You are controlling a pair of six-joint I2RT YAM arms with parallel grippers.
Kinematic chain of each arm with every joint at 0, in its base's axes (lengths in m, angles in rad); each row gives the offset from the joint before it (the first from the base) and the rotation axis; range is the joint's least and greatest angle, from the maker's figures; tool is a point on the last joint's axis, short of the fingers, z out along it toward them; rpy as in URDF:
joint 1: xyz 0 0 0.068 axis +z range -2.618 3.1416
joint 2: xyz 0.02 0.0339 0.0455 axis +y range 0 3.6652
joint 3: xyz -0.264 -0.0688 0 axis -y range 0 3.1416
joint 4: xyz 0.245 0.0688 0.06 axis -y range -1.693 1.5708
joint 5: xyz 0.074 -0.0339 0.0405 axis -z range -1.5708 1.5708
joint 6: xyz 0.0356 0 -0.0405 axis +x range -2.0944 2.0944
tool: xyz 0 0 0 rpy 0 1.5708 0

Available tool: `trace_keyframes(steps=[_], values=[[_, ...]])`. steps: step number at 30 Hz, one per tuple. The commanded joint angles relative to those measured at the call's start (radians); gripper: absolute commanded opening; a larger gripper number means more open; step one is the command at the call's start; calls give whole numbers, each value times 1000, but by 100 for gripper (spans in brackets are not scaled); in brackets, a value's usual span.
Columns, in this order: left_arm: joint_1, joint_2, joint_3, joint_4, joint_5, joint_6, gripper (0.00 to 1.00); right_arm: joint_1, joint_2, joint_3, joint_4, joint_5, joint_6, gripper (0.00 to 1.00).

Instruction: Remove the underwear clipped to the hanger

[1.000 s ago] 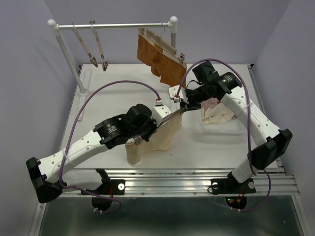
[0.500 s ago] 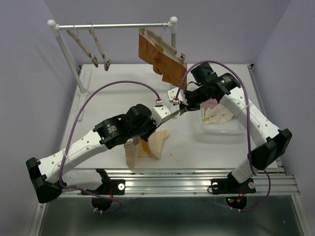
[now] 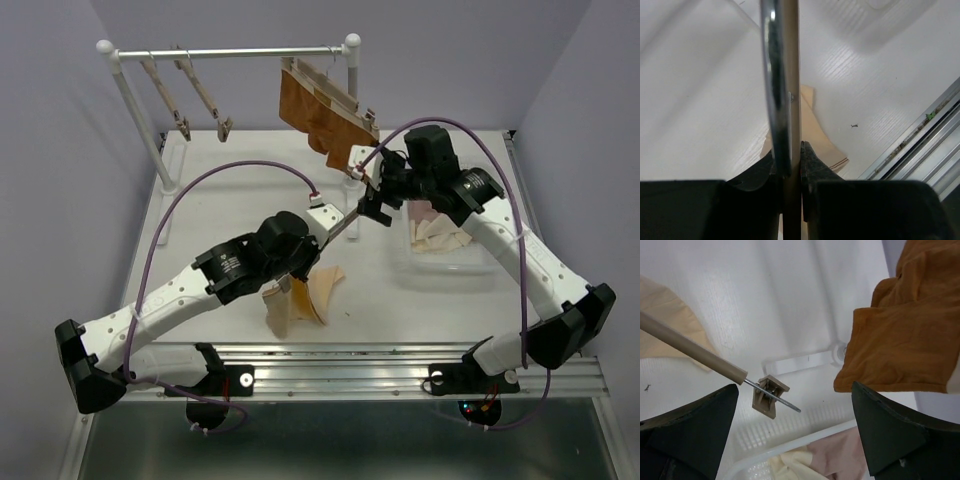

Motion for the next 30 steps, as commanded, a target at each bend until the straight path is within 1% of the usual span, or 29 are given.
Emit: trace_keyframes(steps=[1,3,4,5,6,7,8,9,10,11,12,14,15,16,18,19,20,21,22,24,27,29,30], values=[[1,-19,-38,113,-78,-119,0,7,-104,-49,208,73,137,100],[16,-25,-60,144,-80,-153,0,7,-141,-94,297,120,221,100],[32,-28,-63,179,-77,-188,0,7,-158,-143,390,163,320,100],[39,-32,-67,196,-81,-208,0,7,-178,-174,441,185,377,100],[50,-39,-75,219,-86,-233,0,7,-221,-206,550,201,439,100],[64,-45,-84,245,-81,-259,0,7,-244,-243,615,217,574,100],[113,-51,-107,308,-21,-301,0,7,-265,-320,673,263,650,100],[142,-61,-118,339,15,-322,0,7,-282,-349,713,271,721,100],[174,-64,-129,365,55,-348,0,-2,-301,-367,761,275,860,100],[238,-65,-141,421,102,-366,0,-3,-304,-386,773,266,913,100],[260,-71,-162,449,194,-397,0,-12,-304,-416,782,251,950,100],[286,-74,-185,515,276,-409,0,-12,-296,-445,833,225,1034,100],[286,-78,-187,547,281,-418,0,-21,-289,-453,848,216,1062,100],[288,-78,-187,558,288,-420,0,-21,-282,-459,868,208,1135,100],[291,-78,-176,575,291,-437,0,-32,-270,-484,926,144,1206,100],[294,-79,-176,594,296,-441,0,-32,-266,-519,1009,89,1275,100],[294,-79,-178,607,302,-451,0,-32,-262,-540,1058,56,1310,100],[296,-84,-192,626,313,-467,0,-32,-258,-573,1156,21,1365,100],[296,-85,-199,643,325,-472,0,-32,-252,-583,1198,-4,1402,100],[294,-90,-213,681,354,-489,0,-32,-230,-597,1262,-60,1439,100],[297,-99,-218,700,397,-517,0,-32,-204,-584,1295,-82,1481,100],[297,-110,-233,742,413,-532,0,-32,-193,-597,1351,-96,1528,100],[297,-114,-251,759,434,-549,0,-32,-187,-620,1394,-126,1544,100]])
